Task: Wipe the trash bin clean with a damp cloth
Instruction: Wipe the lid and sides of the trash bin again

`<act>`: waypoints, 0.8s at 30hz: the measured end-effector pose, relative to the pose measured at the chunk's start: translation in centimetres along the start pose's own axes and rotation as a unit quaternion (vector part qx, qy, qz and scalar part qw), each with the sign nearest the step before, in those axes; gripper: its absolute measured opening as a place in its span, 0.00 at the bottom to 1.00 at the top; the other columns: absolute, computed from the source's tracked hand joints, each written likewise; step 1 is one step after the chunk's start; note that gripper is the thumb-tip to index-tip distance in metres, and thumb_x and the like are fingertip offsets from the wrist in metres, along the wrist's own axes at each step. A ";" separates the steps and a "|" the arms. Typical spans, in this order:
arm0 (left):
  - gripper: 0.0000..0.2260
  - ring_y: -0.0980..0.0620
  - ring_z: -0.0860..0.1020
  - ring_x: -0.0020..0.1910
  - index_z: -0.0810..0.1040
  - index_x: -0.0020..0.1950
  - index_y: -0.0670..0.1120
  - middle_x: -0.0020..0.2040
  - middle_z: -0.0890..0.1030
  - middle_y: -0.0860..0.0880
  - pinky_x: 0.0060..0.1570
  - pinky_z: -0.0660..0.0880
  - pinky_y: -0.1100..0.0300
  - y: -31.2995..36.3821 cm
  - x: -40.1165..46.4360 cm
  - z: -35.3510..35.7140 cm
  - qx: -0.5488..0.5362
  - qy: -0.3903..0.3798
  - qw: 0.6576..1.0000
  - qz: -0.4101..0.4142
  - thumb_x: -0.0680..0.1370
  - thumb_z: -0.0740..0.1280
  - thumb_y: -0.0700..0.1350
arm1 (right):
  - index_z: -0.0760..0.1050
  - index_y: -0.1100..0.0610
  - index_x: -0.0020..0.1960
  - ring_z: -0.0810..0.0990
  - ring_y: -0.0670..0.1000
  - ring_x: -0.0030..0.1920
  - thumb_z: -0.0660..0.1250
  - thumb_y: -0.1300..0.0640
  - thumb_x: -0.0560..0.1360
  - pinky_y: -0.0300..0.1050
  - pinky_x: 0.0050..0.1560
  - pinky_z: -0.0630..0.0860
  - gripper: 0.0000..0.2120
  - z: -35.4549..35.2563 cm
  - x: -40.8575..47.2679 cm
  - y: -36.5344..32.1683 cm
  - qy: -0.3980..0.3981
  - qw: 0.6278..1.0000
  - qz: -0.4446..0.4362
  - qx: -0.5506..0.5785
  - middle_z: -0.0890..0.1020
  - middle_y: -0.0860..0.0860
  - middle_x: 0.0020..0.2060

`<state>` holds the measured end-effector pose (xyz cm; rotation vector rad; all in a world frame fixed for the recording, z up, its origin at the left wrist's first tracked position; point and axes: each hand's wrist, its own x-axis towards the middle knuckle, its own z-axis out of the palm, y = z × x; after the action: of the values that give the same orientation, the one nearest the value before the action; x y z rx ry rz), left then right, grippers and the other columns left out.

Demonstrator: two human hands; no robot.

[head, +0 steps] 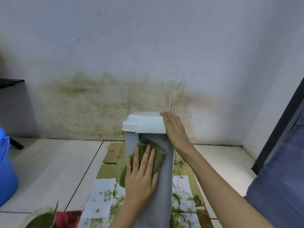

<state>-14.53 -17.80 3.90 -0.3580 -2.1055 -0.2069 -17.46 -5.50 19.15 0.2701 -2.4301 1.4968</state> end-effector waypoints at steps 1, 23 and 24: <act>0.25 0.46 0.48 0.77 0.50 0.78 0.47 0.78 0.47 0.51 0.74 0.47 0.46 0.0 -0.9 0.1 0.007 -0.010 1.000 0.026 0.82 0.47 0.54 | 0.67 0.47 0.68 0.57 0.46 0.73 0.51 0.38 0.78 0.53 0.74 0.54 0.23 -0.2 0.1 0.1 -0.008 1.000 -0.001 -0.002 0.61 0.46 0.72; 0.25 0.49 0.47 0.77 0.54 0.75 0.43 0.74 0.59 0.45 0.73 0.51 0.51 0.2 4.7 -1.6 -0.004 0.012 0.999 -0.043 0.80 0.53 0.48 | 0.68 0.43 0.68 0.61 0.50 0.71 0.57 0.35 0.75 0.56 0.72 0.59 0.24 -1.7 0.0 -1.2 -0.069 0.997 0.009 -0.041 0.65 0.44 0.70; 0.24 0.49 0.48 0.77 0.54 0.75 0.42 0.75 0.59 0.45 0.73 0.51 0.51 0.3 4.9 -1.4 -0.011 0.005 0.999 -0.039 0.80 0.52 0.48 | 0.68 0.42 0.68 0.61 0.50 0.70 0.57 0.35 0.75 0.55 0.72 0.59 0.24 -1.8 0.0 -1.4 -0.071 0.996 0.015 -0.054 0.66 0.44 0.70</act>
<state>-15.76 -17.12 8.84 -0.2874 -2.1103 -0.2787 -16.81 -4.48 21.10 0.3290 -2.6280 1.3967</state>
